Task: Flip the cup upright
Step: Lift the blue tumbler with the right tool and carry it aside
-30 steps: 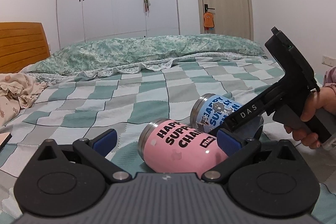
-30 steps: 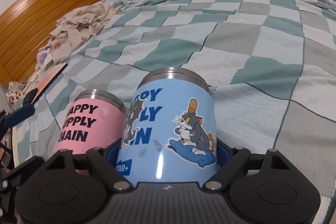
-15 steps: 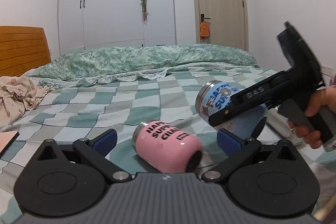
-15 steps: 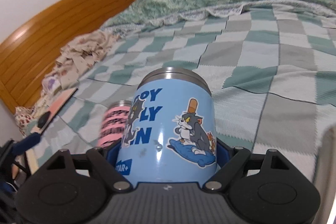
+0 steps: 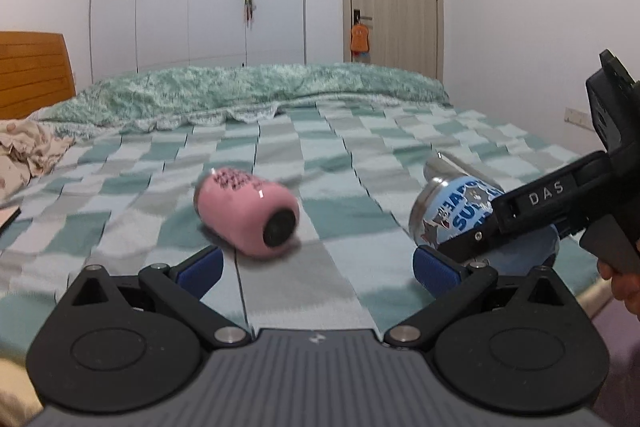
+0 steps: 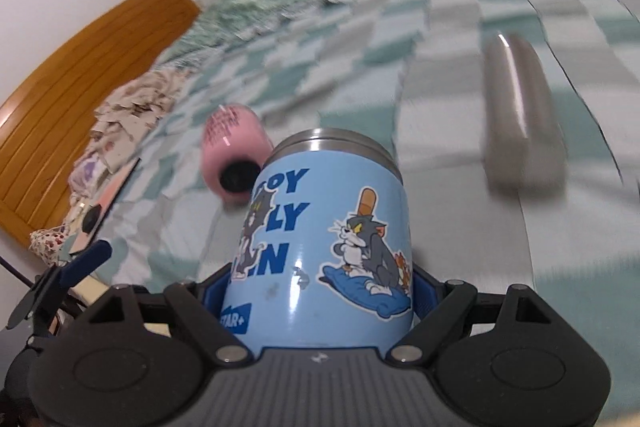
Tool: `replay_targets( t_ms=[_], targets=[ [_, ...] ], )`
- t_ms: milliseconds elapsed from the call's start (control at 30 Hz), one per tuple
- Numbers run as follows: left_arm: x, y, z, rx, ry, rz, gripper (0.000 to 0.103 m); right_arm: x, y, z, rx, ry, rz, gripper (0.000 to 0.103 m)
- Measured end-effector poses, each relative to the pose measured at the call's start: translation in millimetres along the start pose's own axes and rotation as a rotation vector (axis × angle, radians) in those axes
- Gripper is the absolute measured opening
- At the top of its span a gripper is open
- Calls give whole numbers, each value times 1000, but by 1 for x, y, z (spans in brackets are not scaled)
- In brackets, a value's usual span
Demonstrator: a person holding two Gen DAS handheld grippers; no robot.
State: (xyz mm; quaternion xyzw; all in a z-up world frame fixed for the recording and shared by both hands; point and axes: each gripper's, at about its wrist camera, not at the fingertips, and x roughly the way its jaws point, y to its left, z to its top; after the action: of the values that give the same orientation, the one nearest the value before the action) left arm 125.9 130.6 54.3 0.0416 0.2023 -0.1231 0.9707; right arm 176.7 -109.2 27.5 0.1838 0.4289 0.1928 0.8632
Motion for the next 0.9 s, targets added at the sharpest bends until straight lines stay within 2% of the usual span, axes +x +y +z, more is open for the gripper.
replay_targets(
  t_ms=[100,167,467,567,633,900],
  targets=[
    [-8,-6,-10,-7,15,3,103,6,-11,-19,42,5,-35,85],
    [-12,-10,-14,-12,21,6,103,9,-14,-27,53,-13,-29,85],
    [-27,-16,-17,-20,30,25,103,11,-10,-19,43,5,-38,86],
    [-31,-18,-16,-18,30,29,103,6,-9,-17,34,8,-32,97],
    [-34,-21,-14,-22,29,34,103,-4,-11,-16,17,-15,-19,103],
    [-31,-49,1,-20,26,6,103,-71,-33,-1,-114,-196,-5,103]
  ],
)
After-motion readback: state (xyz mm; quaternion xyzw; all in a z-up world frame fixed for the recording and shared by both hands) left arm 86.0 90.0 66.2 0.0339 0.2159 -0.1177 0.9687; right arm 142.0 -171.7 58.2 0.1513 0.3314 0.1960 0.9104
